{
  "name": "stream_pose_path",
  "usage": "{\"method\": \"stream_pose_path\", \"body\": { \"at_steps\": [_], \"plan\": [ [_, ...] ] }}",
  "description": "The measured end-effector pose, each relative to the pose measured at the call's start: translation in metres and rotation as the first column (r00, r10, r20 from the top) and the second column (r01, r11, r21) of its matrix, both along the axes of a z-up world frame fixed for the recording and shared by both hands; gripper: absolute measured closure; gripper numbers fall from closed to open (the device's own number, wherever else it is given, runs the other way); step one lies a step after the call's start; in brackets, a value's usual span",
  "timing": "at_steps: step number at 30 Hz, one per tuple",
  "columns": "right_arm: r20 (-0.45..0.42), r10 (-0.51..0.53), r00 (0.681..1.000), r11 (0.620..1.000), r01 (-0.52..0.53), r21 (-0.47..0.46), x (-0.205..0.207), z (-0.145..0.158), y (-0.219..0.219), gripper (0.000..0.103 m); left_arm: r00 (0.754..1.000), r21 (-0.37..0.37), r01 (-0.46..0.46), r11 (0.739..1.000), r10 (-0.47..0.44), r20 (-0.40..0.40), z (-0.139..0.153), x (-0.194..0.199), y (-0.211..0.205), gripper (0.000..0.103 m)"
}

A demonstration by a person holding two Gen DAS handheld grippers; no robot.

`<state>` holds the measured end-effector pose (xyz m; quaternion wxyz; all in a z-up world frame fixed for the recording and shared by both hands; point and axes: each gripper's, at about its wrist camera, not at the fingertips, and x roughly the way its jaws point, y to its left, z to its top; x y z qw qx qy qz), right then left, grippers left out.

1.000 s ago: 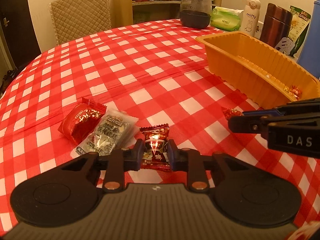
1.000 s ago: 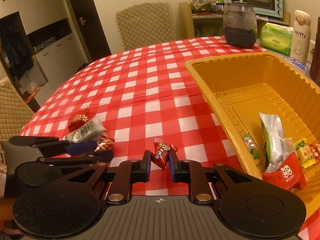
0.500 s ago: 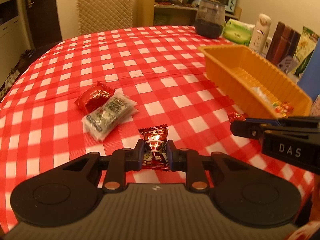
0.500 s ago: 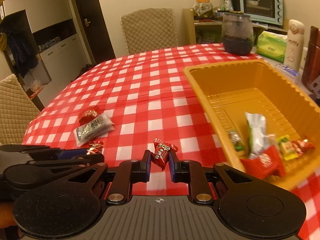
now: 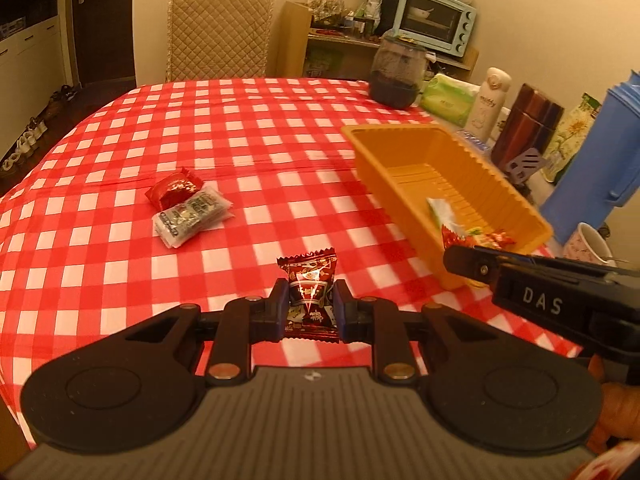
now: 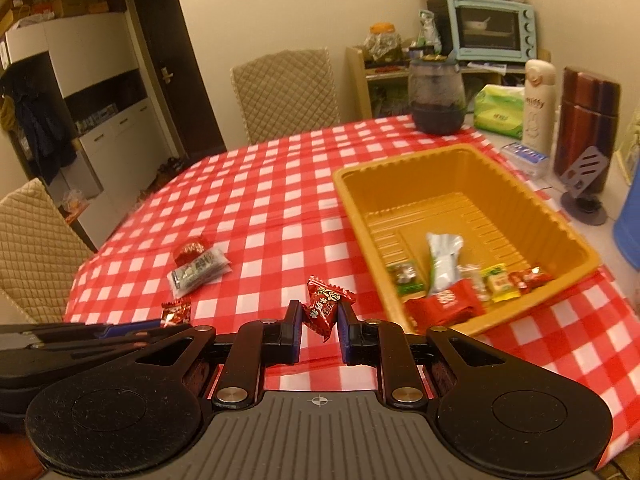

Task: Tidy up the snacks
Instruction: 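Carry both red candies over the orange tray and lower them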

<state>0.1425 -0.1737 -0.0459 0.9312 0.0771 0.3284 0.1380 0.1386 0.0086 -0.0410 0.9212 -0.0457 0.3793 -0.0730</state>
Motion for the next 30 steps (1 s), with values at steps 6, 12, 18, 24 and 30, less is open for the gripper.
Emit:
{"method": "stream_pose_path", "body": {
  "at_steps": [6,12,18,24,30],
  "plan": [
    [0.025,-0.023,0.999,1.000,0.023,0.009,-0.014,0.014,-0.018,0.084,1.000,0.010,0.020,1.000,-0.020,0.021,0.015,-0.014,-0.019,0.082],
    [0.041,-0.042,0.998,0.999,0.041,0.018,-0.024,0.021,-0.033,0.084,0.999,0.009,0.033,0.999,-0.034,0.036,0.024,-0.020,-0.031,0.082],
    [0.049,-0.064,0.997,0.998,0.063,0.028,-0.028,0.023,-0.046,0.084,0.998,0.006,0.049,0.999,-0.049,0.036,0.028,-0.021,-0.042,0.082],
    [0.055,-0.103,0.993,0.994,0.101,0.035,-0.026,0.025,-0.066,0.084,0.996,0.001,0.078,0.997,-0.078,0.039,0.031,-0.015,-0.056,0.082],
    [0.056,-0.165,0.985,0.986,0.163,0.042,-0.020,0.026,-0.099,0.084,0.991,0.001,0.125,0.992,-0.125,0.040,0.032,-0.002,-0.081,0.082]
  ]
}}
